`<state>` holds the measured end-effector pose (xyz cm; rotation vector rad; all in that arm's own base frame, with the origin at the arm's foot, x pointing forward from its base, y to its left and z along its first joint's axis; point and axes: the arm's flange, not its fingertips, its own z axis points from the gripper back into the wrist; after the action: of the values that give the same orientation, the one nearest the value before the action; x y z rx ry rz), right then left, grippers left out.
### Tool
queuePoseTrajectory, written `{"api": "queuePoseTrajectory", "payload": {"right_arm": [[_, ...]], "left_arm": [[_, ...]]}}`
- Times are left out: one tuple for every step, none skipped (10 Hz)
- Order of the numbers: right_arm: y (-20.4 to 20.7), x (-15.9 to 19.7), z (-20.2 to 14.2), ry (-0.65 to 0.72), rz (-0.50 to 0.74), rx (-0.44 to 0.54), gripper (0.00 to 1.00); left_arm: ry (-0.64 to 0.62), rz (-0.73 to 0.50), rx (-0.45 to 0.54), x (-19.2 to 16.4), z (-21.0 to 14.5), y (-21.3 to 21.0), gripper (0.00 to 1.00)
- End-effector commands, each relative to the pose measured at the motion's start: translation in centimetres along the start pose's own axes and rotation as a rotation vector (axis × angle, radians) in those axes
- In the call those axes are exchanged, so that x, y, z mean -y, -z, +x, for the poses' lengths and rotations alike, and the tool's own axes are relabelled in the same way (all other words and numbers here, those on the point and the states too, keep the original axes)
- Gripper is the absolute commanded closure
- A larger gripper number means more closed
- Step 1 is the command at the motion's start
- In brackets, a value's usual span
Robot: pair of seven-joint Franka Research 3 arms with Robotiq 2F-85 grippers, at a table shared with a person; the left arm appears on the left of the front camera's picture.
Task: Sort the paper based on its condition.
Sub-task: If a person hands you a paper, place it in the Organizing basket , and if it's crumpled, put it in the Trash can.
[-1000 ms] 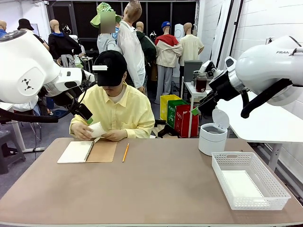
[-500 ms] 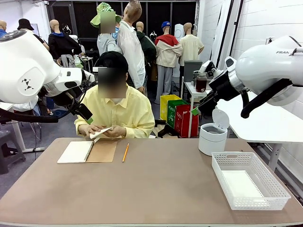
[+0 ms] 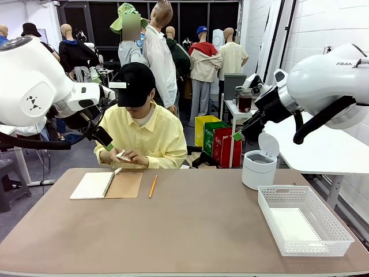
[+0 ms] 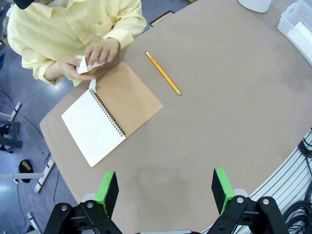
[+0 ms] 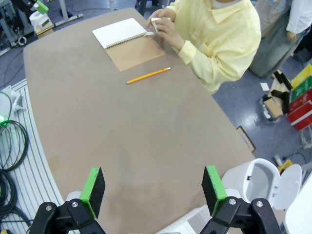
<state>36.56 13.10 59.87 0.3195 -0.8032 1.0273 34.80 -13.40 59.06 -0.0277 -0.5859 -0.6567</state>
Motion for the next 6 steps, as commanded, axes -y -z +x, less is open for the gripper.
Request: {"api": "queuePoseTrajectory", "payload": {"right_arm": [[0.12,-0.03,-0.02,-0.002,0.002,-0.001,0.0],[0.12,-0.03,-0.02,-0.002,0.002,-0.001,0.0],[0.12,-0.03,-0.02,-0.002,0.002,-0.001,0.0],[0.12,-0.03,-0.02,-0.002,0.002,-0.001,0.0],[0.12,-0.03,-0.02,-0.002,0.002,-0.001,0.0],[0.12,-0.03,-0.02,-0.002,0.002,-0.001,0.0]], "left_arm": [[-0.005,0.001,0.0,-0.07,0.0,-0.07,0.0],[-0.005,0.001,0.0,-0.07,0.0,-0.07,0.0],[-0.005,0.001,0.0,-0.07,0.0,-0.07,0.0],[-0.005,0.001,0.0,-0.07,0.0,-0.07,0.0],[-0.005,0.001,0.0,-0.07,0.0,-0.07,0.0],[-0.005,0.001,0.0,-0.07,0.0,-0.07,0.0]]}}
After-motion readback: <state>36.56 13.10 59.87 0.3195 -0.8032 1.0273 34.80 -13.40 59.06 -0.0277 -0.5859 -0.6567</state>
